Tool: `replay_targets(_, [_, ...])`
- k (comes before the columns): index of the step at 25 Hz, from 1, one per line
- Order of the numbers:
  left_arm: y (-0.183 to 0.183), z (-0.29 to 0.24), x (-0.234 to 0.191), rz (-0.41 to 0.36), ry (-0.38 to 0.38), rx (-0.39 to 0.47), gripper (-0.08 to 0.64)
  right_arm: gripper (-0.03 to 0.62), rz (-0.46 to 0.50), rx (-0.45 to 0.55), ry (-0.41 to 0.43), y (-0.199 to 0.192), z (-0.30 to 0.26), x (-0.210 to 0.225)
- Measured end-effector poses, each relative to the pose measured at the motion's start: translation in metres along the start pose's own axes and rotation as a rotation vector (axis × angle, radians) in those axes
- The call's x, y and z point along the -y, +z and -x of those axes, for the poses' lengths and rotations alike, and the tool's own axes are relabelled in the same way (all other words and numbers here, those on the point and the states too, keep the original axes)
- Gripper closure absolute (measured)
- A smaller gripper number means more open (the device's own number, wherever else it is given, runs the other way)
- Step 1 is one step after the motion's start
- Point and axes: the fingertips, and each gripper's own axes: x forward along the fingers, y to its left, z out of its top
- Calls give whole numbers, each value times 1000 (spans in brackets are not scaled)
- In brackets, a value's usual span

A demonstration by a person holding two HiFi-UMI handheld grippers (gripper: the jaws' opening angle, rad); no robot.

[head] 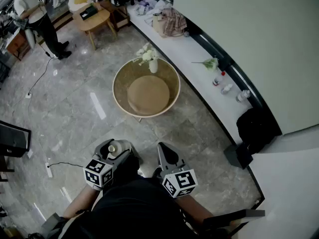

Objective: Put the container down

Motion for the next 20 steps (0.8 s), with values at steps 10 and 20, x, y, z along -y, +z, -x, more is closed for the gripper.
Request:
replay_targets(10, [-28, 101, 36, -86, 12, 46, 222, 587, 15, -19, -7, -21, 44, -81])
replay_targets(20, [-74, 123, 16, -37, -2, 7, 222, 586, -36, -80, -54, -62, 48, -106])
